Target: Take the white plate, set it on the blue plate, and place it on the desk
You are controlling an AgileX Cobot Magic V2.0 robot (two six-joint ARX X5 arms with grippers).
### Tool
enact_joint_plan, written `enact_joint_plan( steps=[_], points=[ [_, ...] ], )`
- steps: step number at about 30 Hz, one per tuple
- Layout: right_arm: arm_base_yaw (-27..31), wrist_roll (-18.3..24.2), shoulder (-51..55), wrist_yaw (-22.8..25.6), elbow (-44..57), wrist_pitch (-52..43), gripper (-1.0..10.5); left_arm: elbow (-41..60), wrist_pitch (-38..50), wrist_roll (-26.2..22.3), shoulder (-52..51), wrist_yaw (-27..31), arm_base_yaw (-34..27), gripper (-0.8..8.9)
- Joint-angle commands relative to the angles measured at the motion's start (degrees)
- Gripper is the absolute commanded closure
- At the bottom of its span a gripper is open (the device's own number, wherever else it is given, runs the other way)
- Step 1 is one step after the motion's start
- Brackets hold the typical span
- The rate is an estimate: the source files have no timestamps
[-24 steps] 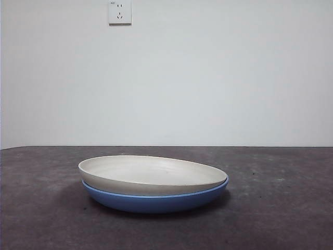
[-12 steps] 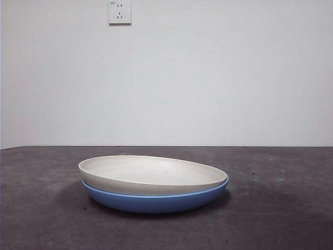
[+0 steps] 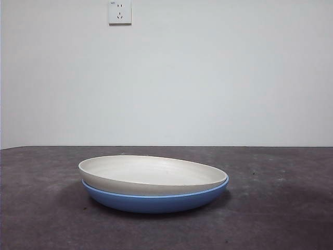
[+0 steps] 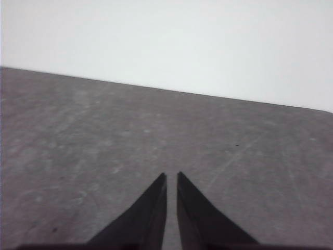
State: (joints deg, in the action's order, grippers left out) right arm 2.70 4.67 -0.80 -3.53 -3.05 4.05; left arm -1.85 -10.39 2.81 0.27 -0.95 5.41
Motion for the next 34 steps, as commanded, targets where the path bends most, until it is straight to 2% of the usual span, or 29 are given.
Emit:
enact_joint_plan(
  steps=[1, 6, 9, 34],
  points=[
    [0.07, -1.97, 0.59, 2.78, 1.36, -0.11, 9.2, 1.18, -0.33, -0.61, -0.09, 0.11, -0.04, 7.89],
    [0.07, -5.57, 0.59, 5.09, 2.43, 3.93, 9.2, 1.18, -0.35, -0.61, -0.09, 0.11, -0.04, 7.89],
    [0.07, -5.42, 0.52, 5.05, 2.4, 6.1, 9.2, 1.18, -0.35, -0.61, -0.09, 0.11, -0.04, 7.89],
    [0.07, -5.44, 0.59, 5.07, 2.38, 4.9, 9.2, 1.18, -0.33, -0.61, -0.09, 0.11, -0.04, 7.89]
  ],
)
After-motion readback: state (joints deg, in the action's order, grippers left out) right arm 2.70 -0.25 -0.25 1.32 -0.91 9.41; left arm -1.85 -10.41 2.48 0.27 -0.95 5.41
